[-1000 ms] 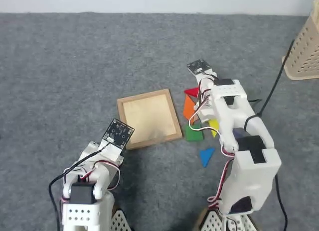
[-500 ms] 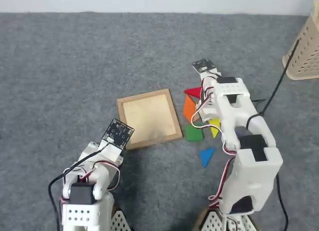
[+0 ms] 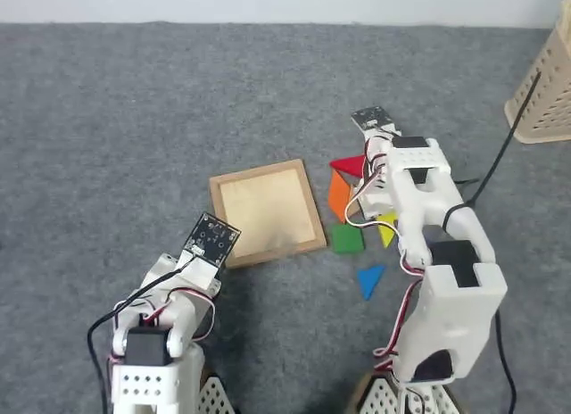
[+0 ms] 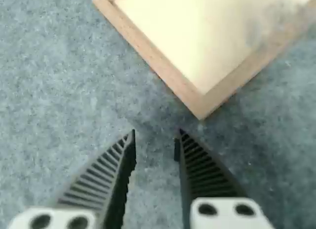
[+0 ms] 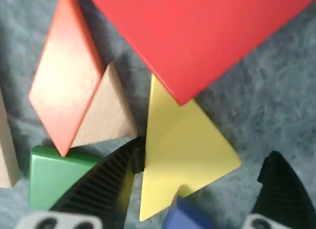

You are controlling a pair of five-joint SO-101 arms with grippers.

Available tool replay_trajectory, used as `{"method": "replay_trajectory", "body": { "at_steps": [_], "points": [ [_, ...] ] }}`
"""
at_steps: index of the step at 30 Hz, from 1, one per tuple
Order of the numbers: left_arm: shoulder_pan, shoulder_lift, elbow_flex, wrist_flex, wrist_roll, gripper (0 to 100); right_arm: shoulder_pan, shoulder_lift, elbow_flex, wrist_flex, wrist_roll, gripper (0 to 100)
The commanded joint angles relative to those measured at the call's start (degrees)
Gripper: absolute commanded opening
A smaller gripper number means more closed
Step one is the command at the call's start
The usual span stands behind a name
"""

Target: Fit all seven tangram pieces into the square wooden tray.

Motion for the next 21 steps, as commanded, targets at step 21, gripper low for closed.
{"method": "replay_trajectory", "body": {
  "at_steps": [21],
  "points": [
    [-0.26,-1.23,-0.75,0.0,0.44,12,1.89,-13.58,2.81,4.0,-3.08,22.8]
  ]
}}
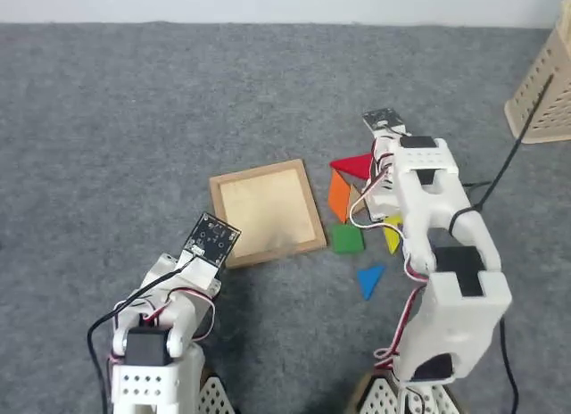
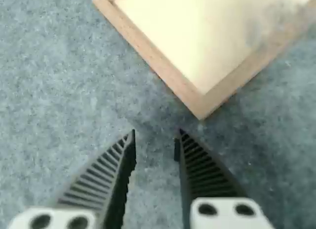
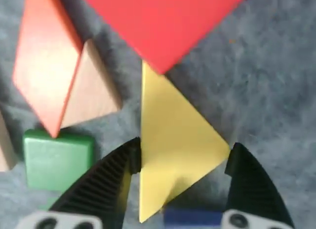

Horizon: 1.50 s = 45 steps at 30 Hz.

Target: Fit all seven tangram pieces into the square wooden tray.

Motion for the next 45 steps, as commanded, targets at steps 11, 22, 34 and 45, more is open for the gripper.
{"method": "replay_trajectory", "body": {
  "at_steps": [11,22,34,45],
  "points": [
    [-0.26,-1.23,-0.75,0.0,0.44,12,-0.84,-16.22,3.6,-0.22,0.0,23.1],
    [-0.26,-1.23,-0.75,0.0,0.44,12,1.54,-3.47,1.67,-3.21,3.69,30.4],
    [-0.26,-1.23,-0.75,0.0,0.44,12,1.54,4.35,0.26,-5.14,3.78,26.1],
    [-0.26,-1.23,-0.75,0.0,0.44,12,1.63,4.26,-1.49,-4.88,3.96,33.7]
  ]
}}
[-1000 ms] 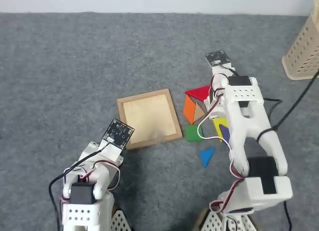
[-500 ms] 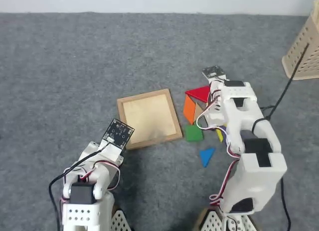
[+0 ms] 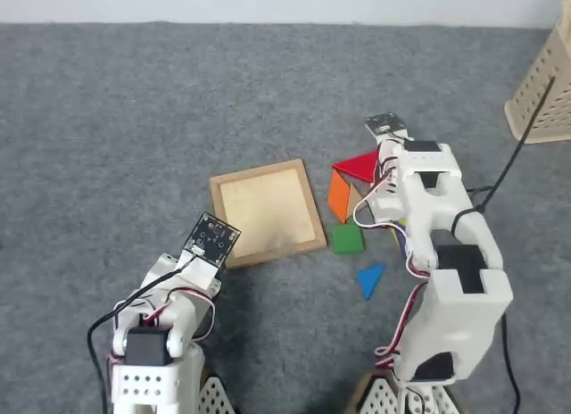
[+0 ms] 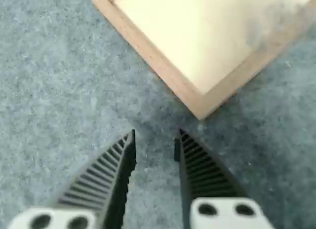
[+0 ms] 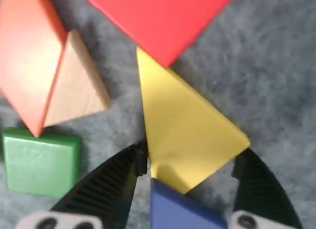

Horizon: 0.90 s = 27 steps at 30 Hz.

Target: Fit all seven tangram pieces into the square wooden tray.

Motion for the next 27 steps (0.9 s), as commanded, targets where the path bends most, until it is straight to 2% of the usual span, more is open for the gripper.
{"method": "replay_trajectory", "body": {
  "at_steps": [1,8,15,21,27],
  "points": [
    [-0.26,-1.23,-0.75,0.0,0.44,12,0.4,0.13,-2.73,-1.89,1.05,33.7],
    [-0.26,-1.23,-0.75,0.0,0.44,12,1.1,-4.62,-3.6,-1.98,3.08,33.6],
    [-0.26,-1.23,-0.75,0.0,0.44,12,-1.01,1.01,-3.78,-5.85,2.99,33.5],
    [-0.26,-1.23,-0.75,0.0,0.44,12,-0.92,1.89,-3.52,-6.11,2.73,21.0],
    [-0.26,-1.23,-0.75,0.0,0.44,12,-0.66,1.54,-3.87,-3.74,1.23,18.4]
  ]
}}
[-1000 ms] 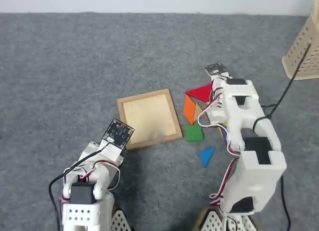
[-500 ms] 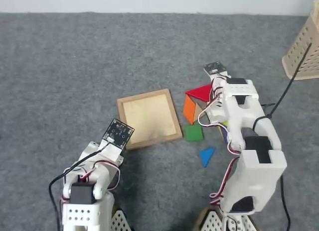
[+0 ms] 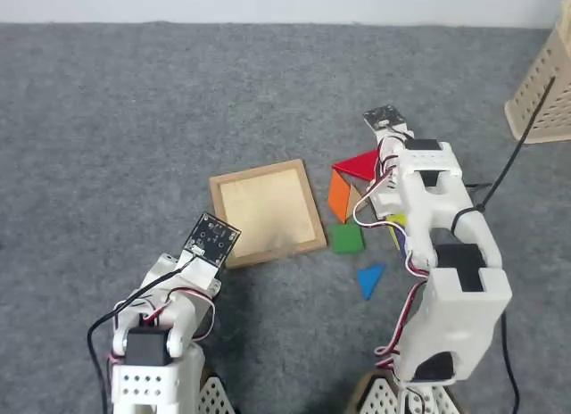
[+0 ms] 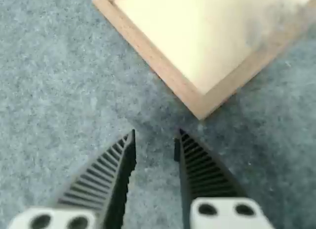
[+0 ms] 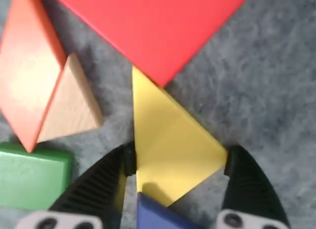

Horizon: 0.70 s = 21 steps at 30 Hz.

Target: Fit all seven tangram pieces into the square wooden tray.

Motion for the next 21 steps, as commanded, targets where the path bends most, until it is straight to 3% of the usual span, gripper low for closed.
{"method": "replay_trajectory", "body": {
  "at_steps": [1,9,21],
  "points": [
    [-0.26,-1.23,-0.75,0.0,0.44,12,-0.57,-0.31,-2.46,0.04,-1.93,18.4],
    [-0.26,-1.23,-0.75,0.0,0.44,12,-1.98,-12.53,-1.67,5.05,-5.1,18.3],
    [-0.26,-1.23,-0.75,0.0,0.44,12,-11.38,-25.27,0.0,9.01,-8.09,18.3]
  ]
}}
